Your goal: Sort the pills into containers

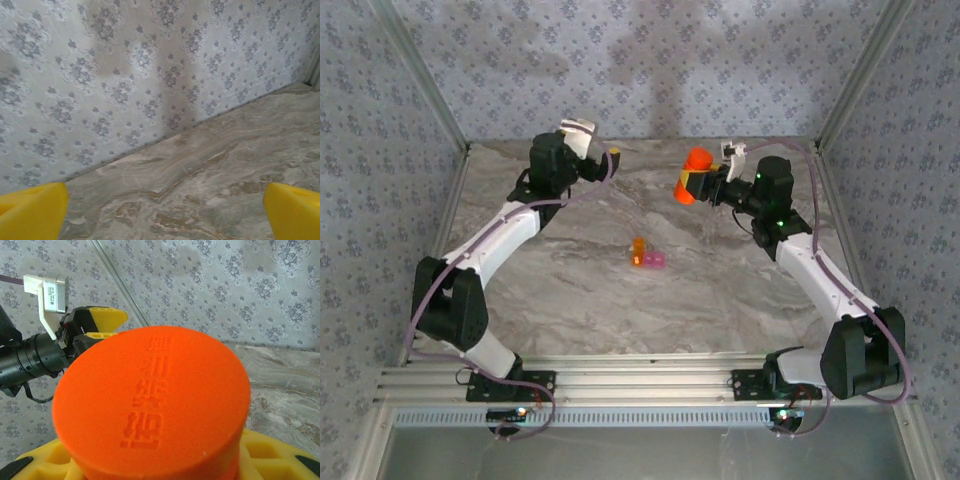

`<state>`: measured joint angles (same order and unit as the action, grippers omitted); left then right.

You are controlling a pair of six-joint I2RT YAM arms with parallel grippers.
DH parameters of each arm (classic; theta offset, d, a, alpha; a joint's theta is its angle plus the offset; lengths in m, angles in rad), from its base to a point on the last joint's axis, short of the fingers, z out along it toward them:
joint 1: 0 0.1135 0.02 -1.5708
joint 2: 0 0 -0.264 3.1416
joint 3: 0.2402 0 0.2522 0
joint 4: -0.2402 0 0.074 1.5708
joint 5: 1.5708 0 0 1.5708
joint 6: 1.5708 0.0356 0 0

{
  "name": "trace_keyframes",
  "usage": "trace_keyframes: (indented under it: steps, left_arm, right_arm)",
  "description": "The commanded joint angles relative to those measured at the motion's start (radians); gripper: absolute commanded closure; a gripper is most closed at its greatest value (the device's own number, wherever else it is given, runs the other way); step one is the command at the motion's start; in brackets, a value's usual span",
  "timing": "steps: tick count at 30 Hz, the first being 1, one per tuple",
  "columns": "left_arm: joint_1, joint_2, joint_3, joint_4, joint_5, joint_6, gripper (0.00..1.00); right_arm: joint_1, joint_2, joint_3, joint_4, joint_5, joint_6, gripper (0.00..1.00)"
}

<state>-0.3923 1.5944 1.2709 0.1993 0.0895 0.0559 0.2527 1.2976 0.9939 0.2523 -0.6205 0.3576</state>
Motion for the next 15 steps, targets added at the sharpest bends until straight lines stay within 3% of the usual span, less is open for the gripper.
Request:
trace_keyframes:
  steps: [1,9,15]
  left_arm:
    - [0.010,0.015,0.063,-0.044,0.099,-0.067,0.01]
    - [-0.022,-0.011,-0.023,0.042,0.184,-0.101,0.01]
    - [-0.031,-0.007,-0.061,0.056,0.383,-0.153,0.01]
  right_arm:
    - [-0.006,-0.001,0.033,-0.002,-0.005,-0.016,0.83]
    - [-0.003,0.025,0.042,0.009,-0.007,-0.013,0.83]
    - [-0.005,0.043,0.051,0.015,-0.038,-0.005,0.83]
